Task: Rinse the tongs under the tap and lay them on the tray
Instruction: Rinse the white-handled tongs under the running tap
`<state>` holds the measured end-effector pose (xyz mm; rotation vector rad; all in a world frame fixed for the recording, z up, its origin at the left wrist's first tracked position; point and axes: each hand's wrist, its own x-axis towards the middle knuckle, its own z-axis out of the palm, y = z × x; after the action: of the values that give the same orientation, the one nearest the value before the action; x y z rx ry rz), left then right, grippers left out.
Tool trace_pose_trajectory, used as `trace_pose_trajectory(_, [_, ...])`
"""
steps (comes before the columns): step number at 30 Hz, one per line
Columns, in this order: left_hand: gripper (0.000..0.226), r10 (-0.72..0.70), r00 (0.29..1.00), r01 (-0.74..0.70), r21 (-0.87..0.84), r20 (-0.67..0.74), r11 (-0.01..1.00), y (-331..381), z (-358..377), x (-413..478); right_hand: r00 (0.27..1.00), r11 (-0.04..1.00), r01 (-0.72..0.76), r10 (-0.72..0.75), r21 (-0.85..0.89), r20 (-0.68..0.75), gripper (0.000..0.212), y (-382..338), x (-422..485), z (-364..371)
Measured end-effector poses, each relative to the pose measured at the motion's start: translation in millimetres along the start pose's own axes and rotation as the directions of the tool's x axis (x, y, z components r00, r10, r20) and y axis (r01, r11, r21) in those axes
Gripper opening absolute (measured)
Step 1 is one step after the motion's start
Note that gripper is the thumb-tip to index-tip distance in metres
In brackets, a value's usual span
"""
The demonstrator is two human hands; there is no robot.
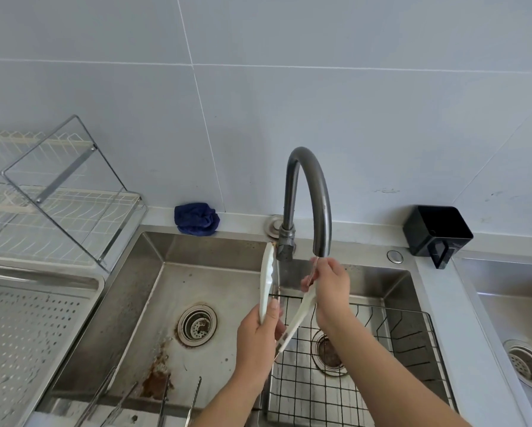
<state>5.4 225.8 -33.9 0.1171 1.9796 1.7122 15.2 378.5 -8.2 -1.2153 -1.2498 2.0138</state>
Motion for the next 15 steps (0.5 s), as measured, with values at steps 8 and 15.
trace_pose_trajectory(8, [0.044, -0.234, 0.969, 0.244, -0.181, 0.076, 0.953, 2, 5, 9, 0.853, 0.848, -0.398, 0.203, 0.349, 0.48, 0.059, 30, -19, -7])
trace_pose_trajectory(15, [0.037, -0.181, 0.98, 0.189, -0.11, 0.083, 0.976, 8, 9, 10, 0.86, 0.787, -0.372, 0.093, 0.492, 0.501, 0.038, 10, -8, -7])
